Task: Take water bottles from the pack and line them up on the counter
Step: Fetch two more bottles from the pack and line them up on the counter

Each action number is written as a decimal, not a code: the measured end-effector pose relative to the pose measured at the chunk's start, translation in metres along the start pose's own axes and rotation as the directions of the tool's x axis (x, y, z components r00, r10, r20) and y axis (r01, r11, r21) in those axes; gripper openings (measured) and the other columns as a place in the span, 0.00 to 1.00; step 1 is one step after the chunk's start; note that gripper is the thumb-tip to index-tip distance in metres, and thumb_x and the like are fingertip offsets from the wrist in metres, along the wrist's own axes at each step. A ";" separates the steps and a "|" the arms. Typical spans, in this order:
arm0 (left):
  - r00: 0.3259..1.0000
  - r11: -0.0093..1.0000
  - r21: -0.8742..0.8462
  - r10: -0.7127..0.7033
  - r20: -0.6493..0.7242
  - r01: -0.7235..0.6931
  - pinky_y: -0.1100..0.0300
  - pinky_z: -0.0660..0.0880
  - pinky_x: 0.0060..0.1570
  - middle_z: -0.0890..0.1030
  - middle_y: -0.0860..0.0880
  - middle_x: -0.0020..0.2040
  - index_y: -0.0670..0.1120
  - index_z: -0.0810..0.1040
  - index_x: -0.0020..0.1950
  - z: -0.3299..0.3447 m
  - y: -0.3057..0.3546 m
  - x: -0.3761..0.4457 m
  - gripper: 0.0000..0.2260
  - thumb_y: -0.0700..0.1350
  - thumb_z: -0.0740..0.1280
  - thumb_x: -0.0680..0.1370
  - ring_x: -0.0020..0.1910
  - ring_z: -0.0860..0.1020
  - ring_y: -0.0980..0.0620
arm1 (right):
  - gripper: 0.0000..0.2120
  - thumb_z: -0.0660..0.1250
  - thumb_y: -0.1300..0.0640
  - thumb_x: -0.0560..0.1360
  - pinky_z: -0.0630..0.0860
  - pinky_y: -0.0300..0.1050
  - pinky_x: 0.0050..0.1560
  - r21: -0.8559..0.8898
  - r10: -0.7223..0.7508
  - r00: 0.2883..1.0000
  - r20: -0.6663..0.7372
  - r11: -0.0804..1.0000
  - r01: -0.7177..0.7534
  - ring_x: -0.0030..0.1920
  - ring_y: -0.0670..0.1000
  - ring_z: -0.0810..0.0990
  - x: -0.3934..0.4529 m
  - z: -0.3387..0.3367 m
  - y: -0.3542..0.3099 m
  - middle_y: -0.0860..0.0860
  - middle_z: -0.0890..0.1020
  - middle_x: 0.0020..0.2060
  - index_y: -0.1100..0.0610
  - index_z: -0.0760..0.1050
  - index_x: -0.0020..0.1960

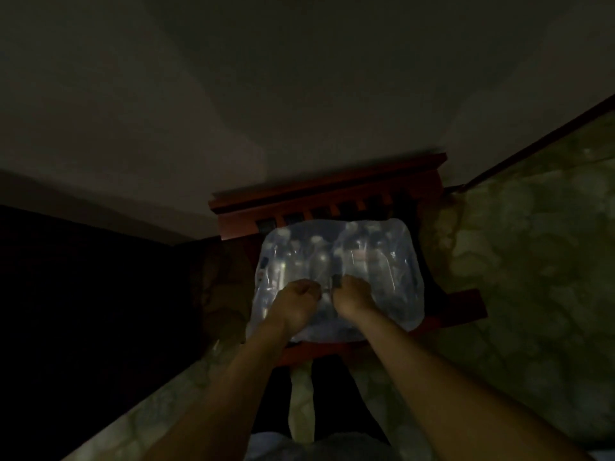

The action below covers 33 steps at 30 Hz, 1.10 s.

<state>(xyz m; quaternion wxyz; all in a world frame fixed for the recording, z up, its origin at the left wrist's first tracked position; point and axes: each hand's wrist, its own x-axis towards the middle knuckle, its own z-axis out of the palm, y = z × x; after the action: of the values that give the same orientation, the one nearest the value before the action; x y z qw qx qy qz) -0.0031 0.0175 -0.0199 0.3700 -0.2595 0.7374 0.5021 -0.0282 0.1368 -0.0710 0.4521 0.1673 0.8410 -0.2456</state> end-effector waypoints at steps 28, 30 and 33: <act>0.995 0.995 -0.070 -0.073 -0.066 0.068 0.60 0.72 0.43 0.83 0.40 0.52 0.42 0.81 0.50 0.019 -0.015 0.026 0.12 0.47 0.61 0.82 0.47 0.78 0.46 | 0.15 0.62 0.58 0.79 0.71 0.48 0.65 0.207 0.069 0.993 -0.093 0.977 -0.048 0.64 0.62 0.70 0.010 0.002 0.005 0.60 0.66 0.69 0.48 0.74 0.65; 0.994 0.994 -0.081 -0.079 -0.079 0.073 0.55 0.76 0.54 0.83 0.38 0.55 0.40 0.81 0.55 0.019 -0.006 0.024 0.15 0.49 0.61 0.81 0.54 0.80 0.41 | 0.15 0.60 0.57 0.80 0.70 0.46 0.65 0.212 0.029 0.995 -0.093 0.977 -0.009 0.66 0.61 0.69 0.000 -0.006 0.000 0.58 0.71 0.68 0.48 0.74 0.65; 0.993 0.990 -0.104 -0.100 -0.060 0.094 0.45 0.78 0.58 0.83 0.36 0.53 0.38 0.81 0.55 0.021 0.010 0.019 0.20 0.54 0.62 0.81 0.54 0.81 0.38 | 0.16 0.60 0.56 0.80 0.73 0.52 0.65 0.266 -0.022 0.998 -0.052 0.963 0.035 0.65 0.59 0.72 -0.026 -0.017 -0.003 0.57 0.74 0.66 0.50 0.72 0.67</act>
<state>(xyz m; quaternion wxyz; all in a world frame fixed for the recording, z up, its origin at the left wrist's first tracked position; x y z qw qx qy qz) -0.0157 0.0399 -0.0346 0.3562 -0.3296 0.7090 0.5116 -0.0279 0.1423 -0.0403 0.4013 0.2205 0.8133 -0.3590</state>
